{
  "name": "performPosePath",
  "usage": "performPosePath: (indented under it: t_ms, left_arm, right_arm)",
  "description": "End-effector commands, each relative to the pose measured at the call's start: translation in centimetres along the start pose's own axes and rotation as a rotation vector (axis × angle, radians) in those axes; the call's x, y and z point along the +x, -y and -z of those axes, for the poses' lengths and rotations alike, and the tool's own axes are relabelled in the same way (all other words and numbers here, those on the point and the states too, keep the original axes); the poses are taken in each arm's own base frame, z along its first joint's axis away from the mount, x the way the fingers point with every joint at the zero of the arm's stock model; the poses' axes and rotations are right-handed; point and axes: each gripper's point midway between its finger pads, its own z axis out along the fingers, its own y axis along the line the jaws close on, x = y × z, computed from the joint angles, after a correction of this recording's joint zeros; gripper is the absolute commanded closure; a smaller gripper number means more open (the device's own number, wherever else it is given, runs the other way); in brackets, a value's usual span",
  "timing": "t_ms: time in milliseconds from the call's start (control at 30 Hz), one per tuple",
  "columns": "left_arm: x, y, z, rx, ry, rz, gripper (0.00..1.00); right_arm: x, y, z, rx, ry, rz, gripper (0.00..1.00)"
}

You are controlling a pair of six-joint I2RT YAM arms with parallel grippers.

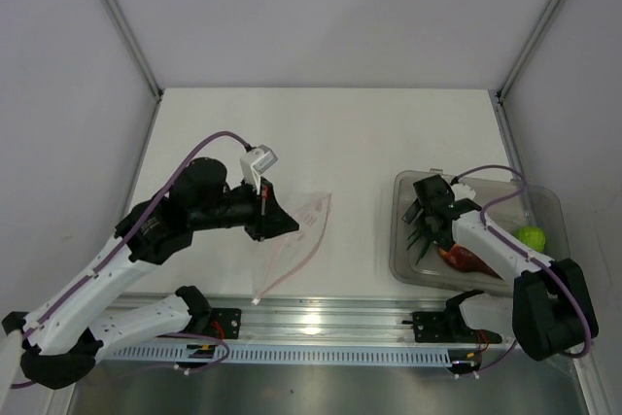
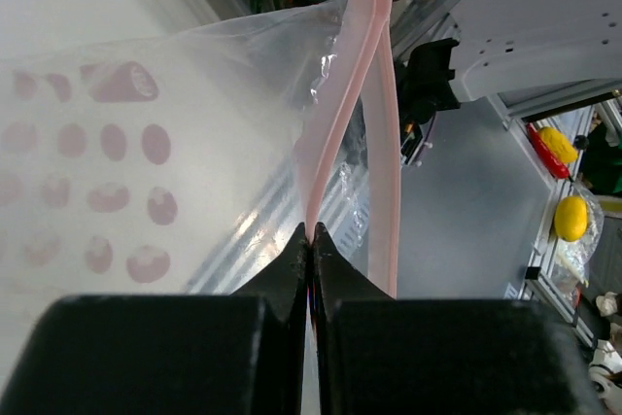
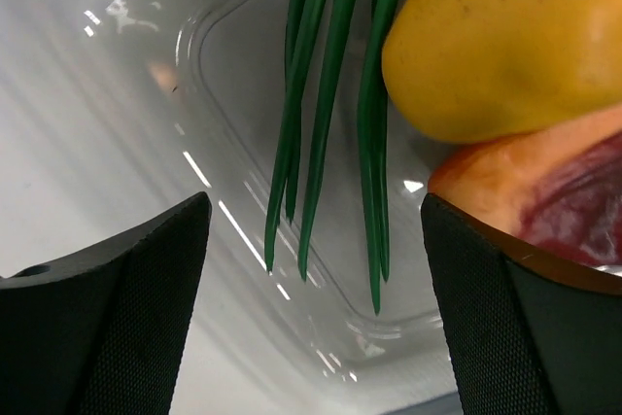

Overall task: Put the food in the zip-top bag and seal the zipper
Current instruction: Pick up the fake vegetable from the bin.

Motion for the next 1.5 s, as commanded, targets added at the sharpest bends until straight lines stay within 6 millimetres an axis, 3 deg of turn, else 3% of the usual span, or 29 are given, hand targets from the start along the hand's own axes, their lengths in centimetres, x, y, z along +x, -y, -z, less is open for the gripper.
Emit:
performPosePath:
  t_ms: [0, 133, 267, 533, 733, 767, 867, 1000, 1100, 1233, 1467]
  left_arm:
    - [-1.3, 2.2, -0.1, 0.113, 0.055, -0.021, 0.99]
    - [-1.1, 2.2, -0.5, 0.132, 0.054, -0.019, 0.99]
    - [-0.8, 2.1, -0.8, 0.137, 0.042, -0.013, 0.99]
    - [-0.5, 1.5, -1.1, 0.117, 0.041, -0.011, 1.00]
    - [-0.4, 1.4, -1.6, 0.120, 0.036, -0.001, 0.99]
    - [-0.4, 1.3, -1.7, 0.119, 0.036, 0.002, 0.99]
    - [-0.3, 1.2, -1.9, 0.119, 0.033, 0.008, 0.99]
    - [-0.3, 1.0, -2.1, 0.109, 0.031, 0.012, 0.99]
    - [-0.3, 0.8, -2.2, 0.099, 0.032, 0.014, 0.99]
    - [-0.4, 0.7, -2.2, 0.091, 0.036, 0.021, 1.00]
    - [-0.3, 0.3, -2.6, 0.079, 0.035, 0.032, 0.99]
  right_arm:
    - [-1.4, -0.6, -1.6, 0.013, 0.063, -0.028, 0.10]
    - [-1.7, -1.4, -2.9, 0.019, 0.064, -0.013, 0.08]
    - [-1.4, -1.0, -4.4, 0.076, 0.051, 0.003, 0.10]
    - [0.6, -0.8, -5.8, 0.056, 0.004, 0.010, 0.32]
    - [1.4, -0.6, -5.9, 0.029, -0.013, 0.029, 0.64]
    - [1.4, -0.7, -5.8, 0.020, -0.011, 0.037, 0.76]
    - [1.2, -0.7, -5.4, 0.002, 0.000, 0.050, 0.98]
    - [0.9, -0.8, -4.6, -0.033, 0.011, 0.078, 1.00]
    - [0.4, -1.6, -3.1, -0.098, 0.016, 0.091, 1.00]
    - [-1.3, -3.1, 0.8, -0.237, 0.067, 0.092, 1.00]
    - [-4.6, -5.1, 10.1, -0.522, 0.197, 0.159, 1.00]
